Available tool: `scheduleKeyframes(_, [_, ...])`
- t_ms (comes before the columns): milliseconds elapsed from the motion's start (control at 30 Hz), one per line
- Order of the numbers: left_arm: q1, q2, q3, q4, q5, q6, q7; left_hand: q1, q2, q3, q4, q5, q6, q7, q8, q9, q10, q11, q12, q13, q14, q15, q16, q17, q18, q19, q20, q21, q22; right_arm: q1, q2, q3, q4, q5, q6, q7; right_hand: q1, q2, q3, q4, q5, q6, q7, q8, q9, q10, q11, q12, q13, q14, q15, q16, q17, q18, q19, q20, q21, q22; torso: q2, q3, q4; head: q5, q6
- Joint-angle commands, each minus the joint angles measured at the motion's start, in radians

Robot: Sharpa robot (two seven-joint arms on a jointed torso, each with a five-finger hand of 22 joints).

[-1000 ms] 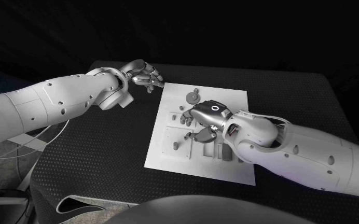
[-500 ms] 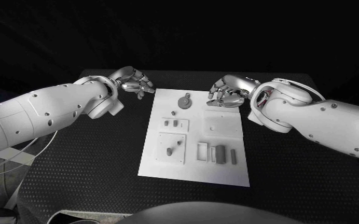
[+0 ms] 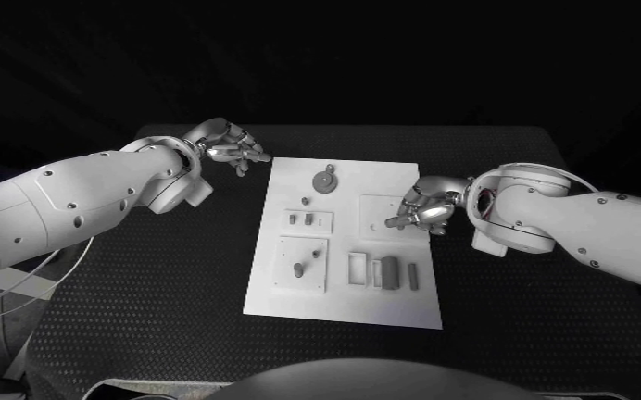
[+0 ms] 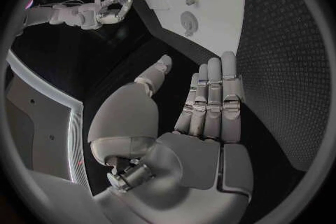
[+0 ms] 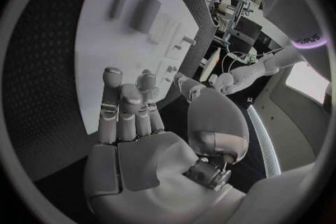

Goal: Assemble the parts on the task board

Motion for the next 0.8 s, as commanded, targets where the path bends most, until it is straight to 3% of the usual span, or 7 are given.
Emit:
scheduleKeyframes(33, [0.001, 0.003, 0.001, 0.0, 0.028, -0.005, 0.025, -0.056, -0.031, -0.023, 0.027, 0.0, -0.002, 0.004, 0.0, -0.002, 0.002, 0.0, 0.004, 0.001, 0.006, -0.001, -0.005, 0.003, 0.054, 0.0, -0.001, -0.004, -0.003, 0.0, -0.012, -0.008, 0.015, 0.078, 0.154, -0.128, -0.017, 0.006, -0.011, 0.009, -0.002, 0.007, -0.002, -0.001, 0.002, 0.008, -0.007, 0.013, 0.006, 0.013, -0.009, 0.018, 0.012, 0.032, 0.009, -0.008, 0.011, 0.024, 0.001, -0.0025, 0.0013, -0.011, 0.002])
scheduleKeyframes(100, [0.001, 0.003, 0.001, -0.002, 0.029, -0.012, 0.023, -0.073, -0.051, -0.003, 0.057, 0.0, -0.004, 0.002, 0.0, -0.001, 0.004, -0.003, 0.004, 0.001, 0.009, -0.005, -0.007, 0.008, 0.059, 0.005, -0.003, -0.007, -0.007, 0.0, -0.024, -0.027, 0.024, 0.081, 0.18, -0.121, -0.025, 0.002, -0.018, 0.015, -0.002, 0.004, -0.002, -0.005, 0.002, 0.006, -0.007, 0.015, 0.008, 0.01, -0.009, 0.022, 0.016, 0.032, 0.007, -0.011, 0.015, 0.024, 0.0, -0.0009, -0.0005, -0.012, 0.0])
scheduleKeyframes(233, [0.001, 0.0, 0.001, -0.003, 0.039, -0.012, 0.027, -0.079, -0.063, 0.019, 0.083, 0.0, -0.006, 0.003, 0.001, 0.0, 0.005, -0.003, 0.004, 0.001, 0.01, -0.005, -0.011, 0.015, 0.059, 0.008, -0.002, -0.011, -0.008, 0.0, -0.029, -0.041, 0.038, 0.053, 0.165, -0.133, -0.019, -0.019, -0.025, 0.008, -0.002, -0.006, 0.0, -0.014, 0.001, 0.004, -0.005, 0.018, 0.01, 0.006, -0.008, 0.026, 0.021, 0.032, 0.005, -0.015, 0.019, 0.023, -0.001, -0.0013, -0.0017, -0.017, -0.011])
scheduleKeyframes(400, [0.001, 0.003, 0.0, -0.004, 0.048, -0.006, 0.031, -0.083, -0.063, 0.025, 0.094, 0.0, -0.007, 0.003, 0.002, 0.001, 0.004, -0.003, 0.004, 0.001, 0.01, -0.005, -0.012, 0.018, 0.059, 0.009, -0.002, -0.012, -0.008, -0.001, -0.024, -0.058, 0.038, 0.051, 0.121, -0.143, -0.017, -0.02, -0.024, 0.011, -0.002, -0.001, 0.0, -0.015, 0.002, 0.006, -0.005, 0.023, 0.011, 0.006, -0.007, 0.031, 0.026, 0.032, 0.006, -0.017, 0.025, 0.023, -0.001, -0.0014, -0.0002, -0.024, -0.014])
scheduleKeyframes(567, [0.001, 0.004, 0.0, -0.006, 0.048, -0.005, 0.032, -0.104, -0.087, 0.055, 0.152, 0.001, -0.004, 0.001, 0.006, 0.003, 0.003, -0.003, 0.003, 0.001, 0.01, -0.005, -0.018, 0.027, 0.061, 0.009, -0.002, -0.017, -0.009, -0.009, -0.011, -0.062, 0.04, 0.071, 0.103, -0.145, -0.01, -0.012, -0.024, 0.007, 0.0, 0.003, 0.0, -0.016, 0.003, 0.009, -0.005, 0.027, 0.012, 0.007, -0.007, 0.035, 0.03, 0.032, 0.006, -0.017, 0.031, 0.023, 0.0, -0.0017, 0.0006, -0.031, -0.009])
scheduleKeyframes(700, [0.001, 0.004, 0.0, -0.006, 0.048, -0.004, 0.032, -0.104, -0.093, 0.064, 0.172, 0.001, -0.007, 0.001, 0.007, 0.005, 0.003, -0.002, 0.003, 0.001, 0.01, -0.004, -0.02, 0.032, 0.06, 0.009, -0.002, -0.018, -0.007, -0.02, 0.0, -0.066, 0.038, 0.073, 0.08, -0.152, -0.009, -0.007, -0.02, 0.008, 0.009, 0.005, 0.0, -0.019, 0.002, 0.01, -0.005, 0.029, 0.012, 0.008, -0.006, 0.036, 0.031, 0.032, 0.005, -0.016, 0.033, 0.023, 0.0, -0.0024, 0.0013, -0.032, -0.008])
scheduleKeyframes(800, [0.001, 0.005, 0.0, -0.007, 0.049, -0.001, 0.031, -0.106, -0.094, 0.067, 0.187, 0.001, -0.007, 0.002, 0.008, 0.005, 0.003, -0.002, 0.004, 0.001, 0.01, -0.004, -0.022, 0.036, 0.06, 0.009, -0.002, -0.019, -0.006, -0.026, 0.009, -0.066, 0.034, 0.073, 0.074, -0.161, -0.007, -0.008, -0.013, 0.011, 0.041, 0.008, 0.001, -0.025, 0.001, 0.009, -0.004, 0.032, 0.011, 0.007, -0.006, 0.038, 0.034, 0.032, 0.002, -0.014, 0.038, 0.023, 0.001, -0.0019, 0.0016, -0.029, -0.009])
